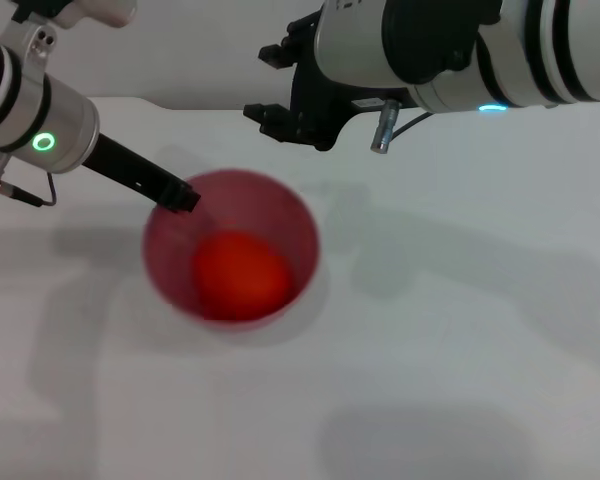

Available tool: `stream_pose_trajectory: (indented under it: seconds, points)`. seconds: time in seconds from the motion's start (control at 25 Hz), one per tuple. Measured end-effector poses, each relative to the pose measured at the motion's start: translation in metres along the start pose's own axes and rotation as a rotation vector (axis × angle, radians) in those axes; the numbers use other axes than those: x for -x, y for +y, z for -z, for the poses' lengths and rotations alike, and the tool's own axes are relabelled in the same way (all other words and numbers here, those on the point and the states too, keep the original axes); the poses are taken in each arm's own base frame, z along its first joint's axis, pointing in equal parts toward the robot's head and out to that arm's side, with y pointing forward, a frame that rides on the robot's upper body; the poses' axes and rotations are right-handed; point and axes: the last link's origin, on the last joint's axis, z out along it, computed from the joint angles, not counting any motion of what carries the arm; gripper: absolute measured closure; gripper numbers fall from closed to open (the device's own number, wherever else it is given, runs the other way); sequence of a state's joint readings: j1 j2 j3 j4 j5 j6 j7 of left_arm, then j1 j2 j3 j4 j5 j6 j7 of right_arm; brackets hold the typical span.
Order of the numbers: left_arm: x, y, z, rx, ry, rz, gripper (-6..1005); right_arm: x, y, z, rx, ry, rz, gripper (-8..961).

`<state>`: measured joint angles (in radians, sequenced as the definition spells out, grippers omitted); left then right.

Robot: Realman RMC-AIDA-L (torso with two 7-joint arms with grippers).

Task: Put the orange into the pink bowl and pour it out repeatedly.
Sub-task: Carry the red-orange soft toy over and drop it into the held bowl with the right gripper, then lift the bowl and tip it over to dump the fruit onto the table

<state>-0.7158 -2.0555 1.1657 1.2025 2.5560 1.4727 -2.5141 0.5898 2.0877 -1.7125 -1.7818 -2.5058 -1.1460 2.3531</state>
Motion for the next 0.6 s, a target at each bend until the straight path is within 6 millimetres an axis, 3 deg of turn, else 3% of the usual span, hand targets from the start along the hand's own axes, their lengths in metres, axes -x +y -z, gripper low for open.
stream_pose_trajectory:
  seconds: [0.12,0.32,0.48,0.6]
  points:
    - [0.000,0.000,0.000,0.000,0.000,0.000,953,-0.002,-0.002,0.001,-0.008,-0.001,-0.009,497]
    - [0.000,-0.001,0.000,-0.007,0.010,0.004,953,-0.012,-0.017,0.007,-0.116,-0.058,-0.079,425]
    - [-0.008,-0.007,-0.001,-0.046,0.084,-0.001,953,-0.035,-0.039,0.015,-0.263,-0.151,-0.226,428]
    - [-0.014,-0.008,-0.006,-0.074,0.163,-0.026,953,-0.067,-0.057,0.022,-0.370,-0.224,-0.410,430]
